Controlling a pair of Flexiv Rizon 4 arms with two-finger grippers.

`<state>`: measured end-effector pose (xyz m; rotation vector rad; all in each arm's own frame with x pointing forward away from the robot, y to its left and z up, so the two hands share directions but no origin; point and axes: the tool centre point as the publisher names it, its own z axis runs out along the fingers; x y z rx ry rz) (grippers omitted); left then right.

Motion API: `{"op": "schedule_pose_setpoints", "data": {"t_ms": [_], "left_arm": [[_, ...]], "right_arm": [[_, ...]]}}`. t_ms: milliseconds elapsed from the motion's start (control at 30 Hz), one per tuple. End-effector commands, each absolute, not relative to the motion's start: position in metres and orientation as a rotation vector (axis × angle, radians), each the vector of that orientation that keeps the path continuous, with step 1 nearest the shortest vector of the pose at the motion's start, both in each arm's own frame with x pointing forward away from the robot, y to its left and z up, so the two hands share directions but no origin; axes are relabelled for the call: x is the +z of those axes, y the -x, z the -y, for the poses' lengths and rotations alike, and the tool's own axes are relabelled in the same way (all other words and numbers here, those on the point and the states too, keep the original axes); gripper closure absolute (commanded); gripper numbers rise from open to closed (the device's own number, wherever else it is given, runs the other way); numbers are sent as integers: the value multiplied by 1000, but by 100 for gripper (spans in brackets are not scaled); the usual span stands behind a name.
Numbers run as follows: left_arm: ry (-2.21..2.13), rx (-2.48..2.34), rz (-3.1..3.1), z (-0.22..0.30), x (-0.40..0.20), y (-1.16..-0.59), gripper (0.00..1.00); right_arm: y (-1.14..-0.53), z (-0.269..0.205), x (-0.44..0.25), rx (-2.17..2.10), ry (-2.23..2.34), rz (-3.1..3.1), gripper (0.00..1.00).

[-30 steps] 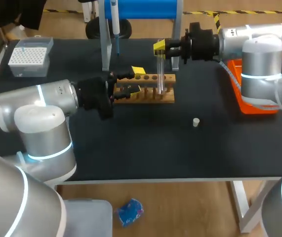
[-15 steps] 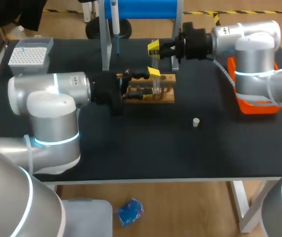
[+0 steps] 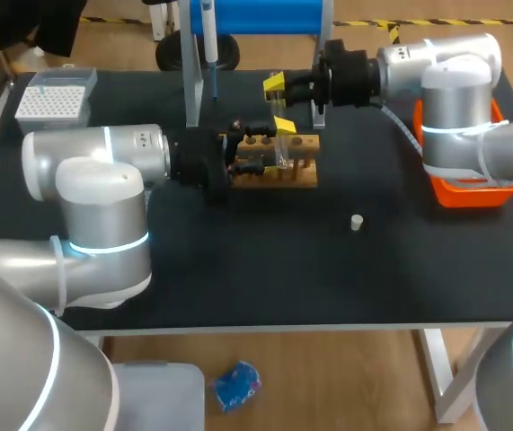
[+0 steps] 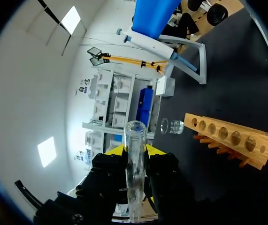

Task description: Invert the test tube, pick up the pipette, mount the tip to pipette, aspirate from beaker and dispense into the tube, eject the tip, return the pipette, and cap with the stopper.

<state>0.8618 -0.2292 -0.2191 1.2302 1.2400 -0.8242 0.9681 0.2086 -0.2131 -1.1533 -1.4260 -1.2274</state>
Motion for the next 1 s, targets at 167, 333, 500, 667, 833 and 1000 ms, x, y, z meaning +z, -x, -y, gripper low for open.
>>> {"op": "schedule_pose_setpoints", "data": {"t_ms": [167, 333, 500, 667, 833, 1000], "left_arm": [[-1218, -816, -1237, 231, -223, -865, 0], [-1211, -806, -1239, 230, -223, -868, 2], [-1205, -804, -1243, 229, -223, -869, 17], [-1197, -808, -1251, 230, -224, -871, 26], [-1198, -812, -1259, 231, -225, -872, 39], [-1203, -817, -1265, 232, -226, -872, 53]], "right_arm": [[-969, -210, -214, -1207, 1145, 1437, 100], [-968, -212, -215, -1198, 1144, 1444, 100], [-968, -212, -216, -1193, 1145, 1450, 100], [-968, -213, -216, -1191, 1143, 1453, 100], [-967, -214, -216, -1186, 1142, 1452, 100], [-967, -214, -216, -1181, 1140, 1454, 100]]}}
